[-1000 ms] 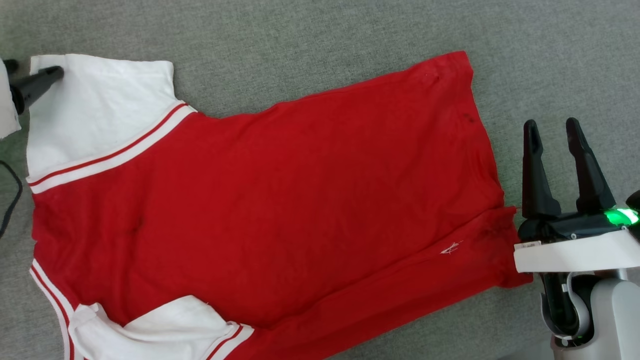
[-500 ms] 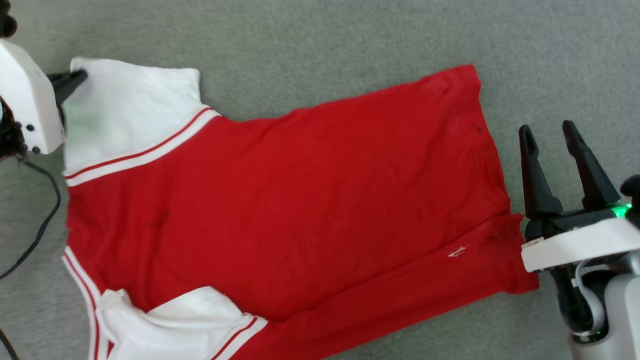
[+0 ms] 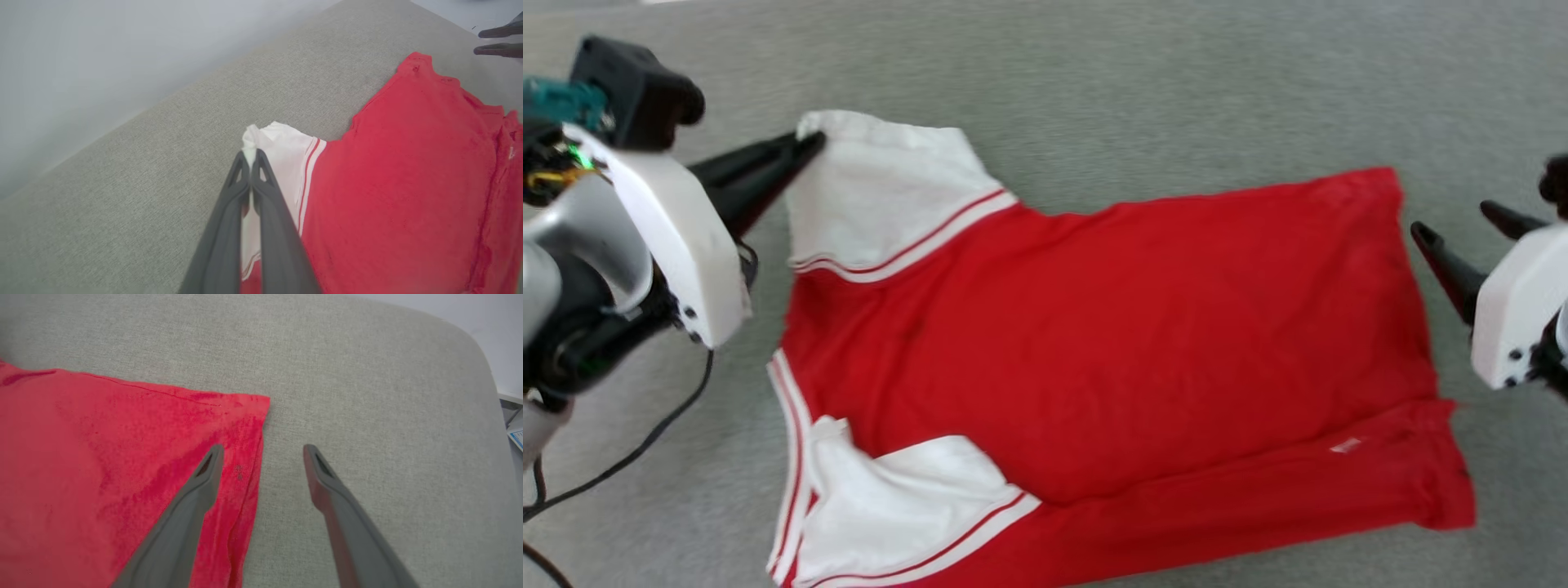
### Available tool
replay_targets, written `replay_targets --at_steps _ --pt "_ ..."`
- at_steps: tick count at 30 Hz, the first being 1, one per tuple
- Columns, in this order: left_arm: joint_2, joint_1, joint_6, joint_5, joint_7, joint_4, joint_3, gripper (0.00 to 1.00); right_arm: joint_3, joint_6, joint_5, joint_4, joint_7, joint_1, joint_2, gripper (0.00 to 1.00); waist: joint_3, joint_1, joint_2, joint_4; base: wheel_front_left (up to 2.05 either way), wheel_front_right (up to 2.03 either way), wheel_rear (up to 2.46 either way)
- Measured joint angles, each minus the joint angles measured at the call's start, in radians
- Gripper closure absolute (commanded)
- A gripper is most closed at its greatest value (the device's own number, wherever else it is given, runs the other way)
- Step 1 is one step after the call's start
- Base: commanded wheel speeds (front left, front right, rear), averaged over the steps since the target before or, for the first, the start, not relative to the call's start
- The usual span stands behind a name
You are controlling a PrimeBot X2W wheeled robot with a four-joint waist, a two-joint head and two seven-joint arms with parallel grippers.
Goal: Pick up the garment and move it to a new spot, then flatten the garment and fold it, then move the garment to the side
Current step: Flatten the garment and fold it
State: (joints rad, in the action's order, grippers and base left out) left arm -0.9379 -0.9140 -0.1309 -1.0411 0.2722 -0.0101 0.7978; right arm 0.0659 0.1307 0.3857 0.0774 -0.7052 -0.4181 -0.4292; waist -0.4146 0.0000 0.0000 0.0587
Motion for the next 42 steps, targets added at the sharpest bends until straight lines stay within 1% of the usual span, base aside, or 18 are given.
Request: replay_targets --at_steps 3,4,6,8,10,13,17,21,24,25,26,27,32,33,35,38,42 --pt "-0.019 0.015 0.0 0.013 -0.032 -0.064 0.012 1.0 0.025 0.001 -0.002 -0.024 -0.118 -0.077 -0.056 0.0 0.002 0.0 0.0 -0.042 0.0 0.0 0.0" --pt "-0.024 0.021 0.0 0.02 -0.041 -0.08 0.013 1.0 0.031 0.0 -0.001 -0.039 -0.151 -0.1 -0.066 0.0 0.001 0.0 0.0 -0.056 0.0 0.0 0.0" --pt "-0.027 0.036 0.005 0.029 -0.059 -0.115 0.016 1.0 0.065 0.0 -0.007 -0.067 -0.196 -0.144 -0.081 0.0 -0.004 0.0 0.0 -0.081 0.0 0.0 0.0" --pt "-0.027 0.053 0.021 0.035 -0.078 -0.155 0.016 1.0 0.101 0.0 -0.023 -0.105 -0.234 -0.188 -0.106 0.0 -0.012 0.0 0.0 -0.103 0.0 0.0 0.0" --pt "-0.027 0.068 0.037 0.048 -0.092 -0.192 0.017 1.0 0.12 0.0 -0.039 -0.151 -0.263 -0.22 -0.112 0.0 -0.024 0.0 0.0 -0.121 0.0 0.0 0.0" --pt "-0.028 0.09 0.055 0.066 -0.103 -0.237 0.028 1.0 0.156 0.0 -0.077 -0.22 -0.294 -0.254 -0.133 0.0 -0.04 0.0 0.0 -0.146 0.0 0.0 0.0" --pt "-0.024 0.098 0.074 0.083 -0.117 -0.277 0.033 1.0 0.156 0.0 -0.086 -0.294 -0.312 -0.266 -0.135 0.0 -0.058 0.0 0.0 -0.177 0.0 0.0 0.0" --pt "-0.007 0.11 0.083 0.089 -0.123 -0.291 0.041 1.0 0.153 0.0 -0.078 -0.335 -0.311 -0.271 -0.136 0.0 -0.071 -0.0001 0.0 -0.203 0.0 0.0 0.0" --pt "-0.004 0.111 0.087 0.095 -0.128 -0.291 0.043 1.0 0.161 -0.002 -0.071 -0.347 -0.299 -0.263 -0.139 0.0 -0.076 -0.0003 0.0 -0.214 0.0 0.0 0.0" --pt "-0.003 0.112 0.088 0.095 -0.13 -0.289 0.044 1.0 0.164 -0.002 -0.068 -0.35 -0.293 -0.261 -0.141 0.36 -0.077 -0.0003 0.0 -0.216 0.0 0.0 0.0" --pt "0.0 0.114 0.088 0.095 -0.134 -0.286 0.046 1.0 0.166 -0.002 -0.067 -0.355 -0.283 -0.258 -0.142 0.61 -0.075 -0.0003 0.0 -0.218 0.0 0.0 0.0" --pt "0.003 0.117 0.088 0.096 -0.136 -0.281 0.048 1.0 0.167 -0.002 -0.065 -0.361 -0.268 -0.254 -0.141 1.0 -0.073 -0.0003 0.0 -0.219 0.0 0.0 0.0" --pt "0.01 0.145 0.1 0.085 -0.154 -0.246 0.053 1.0 0.152 0.0 -0.054 -0.4 -0.178 -0.236 -0.114 1.0 -0.04 -0.0002 0.0 -0.215 0.0 0.0 0.0" --pt "0.005 0.167 0.112 0.077 -0.172 -0.228 0.051 1.0 0.142 0.0 -0.038 -0.411 -0.138 -0.217 -0.104 1.0 -0.006 -0.0001 0.0 -0.206 0.0 0.0 0.0" --pt "0.0 0.19 0.123 0.066 -0.184 -0.224 0.047 1.0 0.135 0.0 -0.018 -0.409 -0.117 -0.196 -0.099 1.0 0.022 -0.0001 0.0 -0.199 0.0 0.0 0.0" --pt "-0.018 0.23 0.142 0.049 -0.207 -0.221 0.042 1.0 0.105 0.0 0.019 -0.388 -0.083 -0.16 -0.091 1.0 0.069 -0.0001 0.0 -0.188 0.0 0.0 0.0" --pt "-0.058 0.301 0.177 0.015 -0.232 -0.246 0.036 1.0 0.047 0.0 0.073 -0.316 -0.038 -0.09 -0.072 1.0 0.132 -0.0001 0.0 -0.173 0.0 0.0 0.0"
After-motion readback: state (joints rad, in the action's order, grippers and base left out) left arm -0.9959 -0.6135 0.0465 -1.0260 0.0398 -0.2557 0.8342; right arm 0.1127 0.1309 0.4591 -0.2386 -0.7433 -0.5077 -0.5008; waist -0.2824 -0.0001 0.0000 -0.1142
